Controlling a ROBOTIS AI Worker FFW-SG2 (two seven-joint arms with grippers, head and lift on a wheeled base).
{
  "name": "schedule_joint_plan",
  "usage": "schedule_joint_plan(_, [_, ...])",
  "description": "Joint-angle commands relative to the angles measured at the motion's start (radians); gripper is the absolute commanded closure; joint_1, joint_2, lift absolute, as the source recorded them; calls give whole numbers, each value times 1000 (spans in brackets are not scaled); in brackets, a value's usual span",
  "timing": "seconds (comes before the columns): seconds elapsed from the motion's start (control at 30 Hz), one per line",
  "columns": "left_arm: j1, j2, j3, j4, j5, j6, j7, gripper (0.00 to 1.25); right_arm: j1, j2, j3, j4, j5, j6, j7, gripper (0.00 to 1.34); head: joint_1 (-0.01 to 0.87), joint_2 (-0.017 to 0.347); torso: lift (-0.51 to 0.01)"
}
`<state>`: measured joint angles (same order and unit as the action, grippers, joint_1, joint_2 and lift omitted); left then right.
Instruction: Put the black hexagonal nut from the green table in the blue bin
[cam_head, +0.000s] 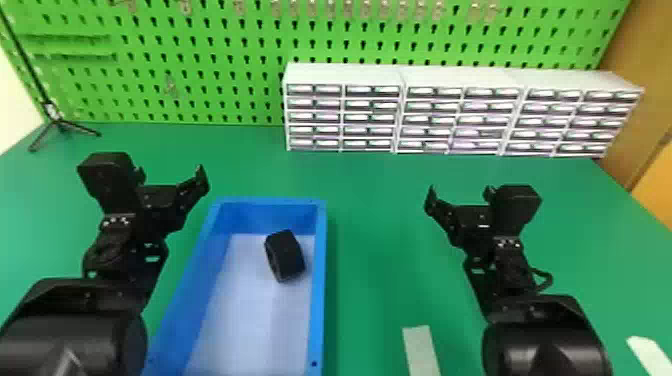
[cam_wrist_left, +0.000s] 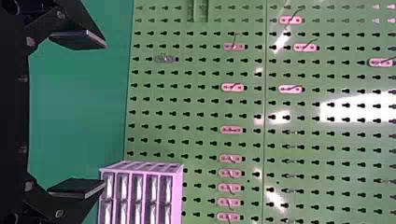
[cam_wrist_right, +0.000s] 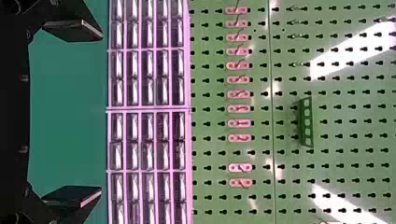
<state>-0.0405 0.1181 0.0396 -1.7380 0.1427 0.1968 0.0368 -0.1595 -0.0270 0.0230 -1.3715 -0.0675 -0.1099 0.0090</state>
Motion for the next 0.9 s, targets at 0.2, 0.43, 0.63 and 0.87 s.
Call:
schedule_joint_plan(0.2, [1, 0, 0, -1, 2, 1, 0, 220, 0, -1, 0, 0, -2, 3, 0, 137, 683, 28, -96])
schedule_joint_plan(0.43, [-2, 0, 0, -1, 2, 0, 0, 220, -3, -2, 5, 0, -8, 4, -1, 137, 683, 28, -96])
schedule_joint_plan(0.63, [-4, 0, 0, -1, 2, 0, 0, 220, -3, -5, 8, 0, -11, 6, 0, 137, 683, 28, -96])
schedule_joint_plan(0.87, [-6, 0, 0, -1, 2, 1, 0, 220, -3, -7, 9, 0, -12, 6, 0, 137, 683, 28, -96])
